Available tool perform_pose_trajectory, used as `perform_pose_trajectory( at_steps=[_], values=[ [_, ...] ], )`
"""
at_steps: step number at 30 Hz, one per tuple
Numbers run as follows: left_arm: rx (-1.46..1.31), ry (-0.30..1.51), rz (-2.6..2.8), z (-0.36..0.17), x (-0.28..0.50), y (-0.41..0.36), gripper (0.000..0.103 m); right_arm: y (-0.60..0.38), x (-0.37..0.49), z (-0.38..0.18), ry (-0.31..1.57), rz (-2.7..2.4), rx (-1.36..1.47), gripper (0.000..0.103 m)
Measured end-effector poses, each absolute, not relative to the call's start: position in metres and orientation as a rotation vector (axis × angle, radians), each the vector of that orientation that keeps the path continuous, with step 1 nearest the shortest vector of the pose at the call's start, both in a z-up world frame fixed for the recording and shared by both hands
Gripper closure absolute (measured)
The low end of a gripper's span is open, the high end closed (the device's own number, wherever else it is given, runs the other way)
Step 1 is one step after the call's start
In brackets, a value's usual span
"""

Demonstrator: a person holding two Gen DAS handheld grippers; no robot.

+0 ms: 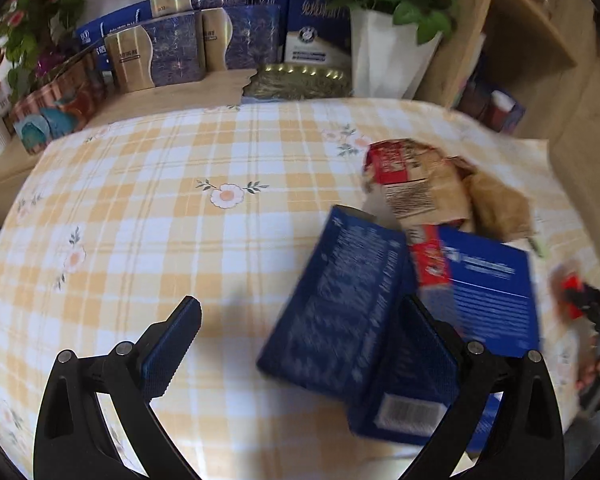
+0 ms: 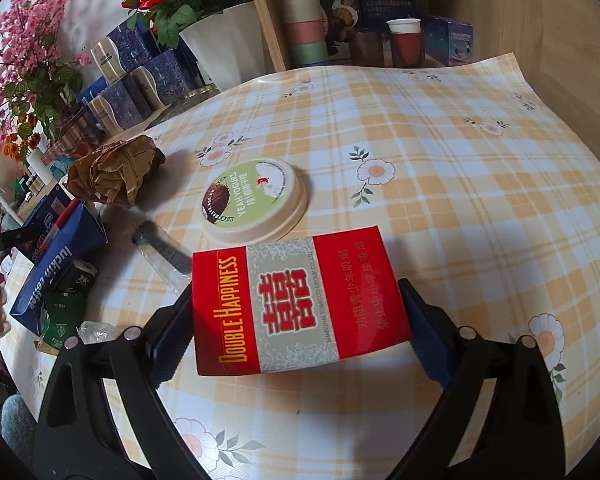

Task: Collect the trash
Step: 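Grasp the blue Vanilla Flavor Ice Cream carton with the left tool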

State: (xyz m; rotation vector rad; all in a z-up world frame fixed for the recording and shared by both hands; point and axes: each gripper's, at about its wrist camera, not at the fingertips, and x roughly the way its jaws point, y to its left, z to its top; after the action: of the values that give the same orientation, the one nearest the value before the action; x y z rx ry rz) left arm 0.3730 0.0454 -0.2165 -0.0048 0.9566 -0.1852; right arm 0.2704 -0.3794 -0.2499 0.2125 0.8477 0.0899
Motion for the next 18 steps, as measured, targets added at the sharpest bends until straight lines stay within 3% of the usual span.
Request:
perform_pose_trajectory(
  at_steps=[2, 3, 4, 18],
  values=[
    [-0.029, 0.963, -0.181, -0.219, 0.378, 0.046, 0.023, -0.377, 0.270, -0.250, 0.849, 0.092, 0.199, 0.011],
    [-0.056, 0.970, -0.180, -0.220, 0.379, 0.049, 0.055, -0.376, 0.270, -0.250, 0.849, 0.093, 0.189, 0.011],
    [-0.077, 0.978, -0.166, -0.221, 0.379, 0.052, 0.066, -0.375, 0.270, -0.250, 0.849, 0.094, 0.182, 0.011],
    [-0.049, 0.863, -0.263, -0.163, 0.278, 0.077, 0.067, -0.357, 0.234, -0.223, 0.721, 0.011, 0.089, 0.011]
  ],
)
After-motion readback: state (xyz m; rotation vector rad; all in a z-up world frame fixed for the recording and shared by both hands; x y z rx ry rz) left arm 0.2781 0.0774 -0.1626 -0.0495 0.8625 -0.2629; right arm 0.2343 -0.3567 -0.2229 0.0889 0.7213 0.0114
